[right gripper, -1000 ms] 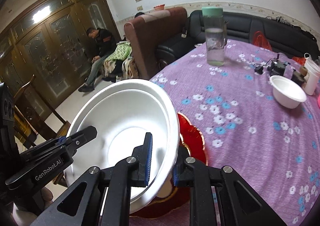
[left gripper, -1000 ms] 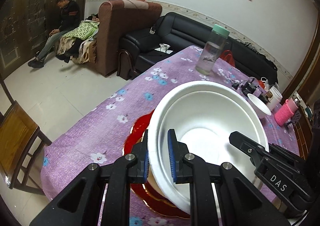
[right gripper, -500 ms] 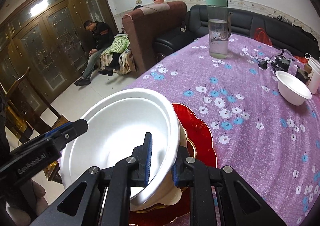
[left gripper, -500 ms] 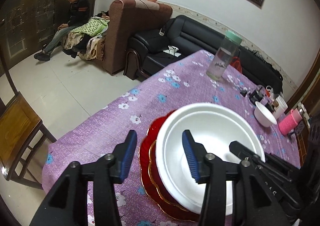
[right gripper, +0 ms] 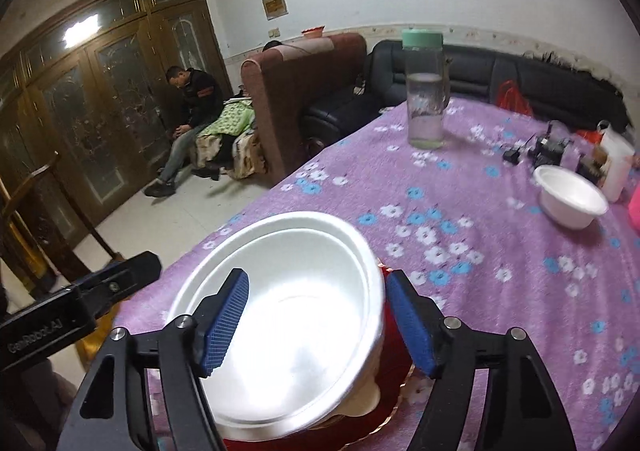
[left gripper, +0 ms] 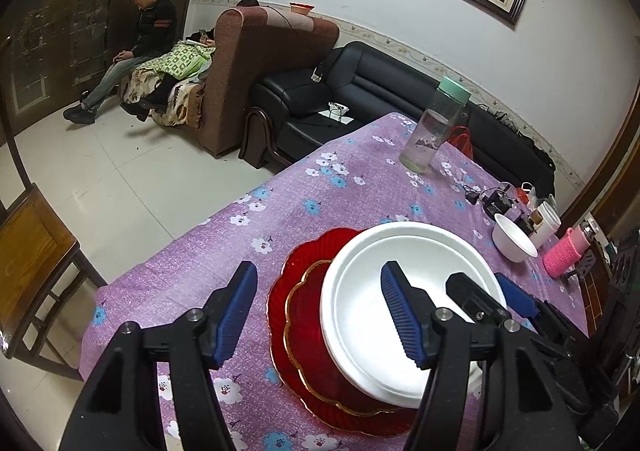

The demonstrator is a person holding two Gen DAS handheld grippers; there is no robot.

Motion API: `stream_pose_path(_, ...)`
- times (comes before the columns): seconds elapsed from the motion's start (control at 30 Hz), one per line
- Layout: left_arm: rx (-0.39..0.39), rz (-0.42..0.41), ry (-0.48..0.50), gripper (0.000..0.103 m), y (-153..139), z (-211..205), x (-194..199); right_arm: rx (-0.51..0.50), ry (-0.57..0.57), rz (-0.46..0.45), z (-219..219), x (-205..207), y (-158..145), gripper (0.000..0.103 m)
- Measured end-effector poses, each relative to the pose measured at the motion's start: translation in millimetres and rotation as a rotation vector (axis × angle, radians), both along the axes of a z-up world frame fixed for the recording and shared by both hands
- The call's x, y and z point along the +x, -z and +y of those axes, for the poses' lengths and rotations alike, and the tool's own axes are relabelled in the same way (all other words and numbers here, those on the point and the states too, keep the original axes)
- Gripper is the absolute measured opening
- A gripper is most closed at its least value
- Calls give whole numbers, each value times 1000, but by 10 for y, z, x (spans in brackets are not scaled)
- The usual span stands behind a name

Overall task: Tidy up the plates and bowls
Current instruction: 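Open both grippers and lift them off the stacked white bowl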

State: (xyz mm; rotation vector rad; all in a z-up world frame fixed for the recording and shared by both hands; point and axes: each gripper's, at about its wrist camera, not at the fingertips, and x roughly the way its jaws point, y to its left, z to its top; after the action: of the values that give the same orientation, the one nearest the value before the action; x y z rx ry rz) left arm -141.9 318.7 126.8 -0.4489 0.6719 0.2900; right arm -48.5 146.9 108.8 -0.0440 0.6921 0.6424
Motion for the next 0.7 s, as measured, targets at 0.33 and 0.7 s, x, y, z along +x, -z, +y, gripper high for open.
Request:
stream_pose_path(0.33, 4, -17, 3, 64, -38, -24, -49, 83, 236, -15, -554, 153, -134, 76)
stream_pose_path(0.7, 52, -18, 30, 65, -93, -181, -41, 26, 221, 58, -487, 225, 85, 76)
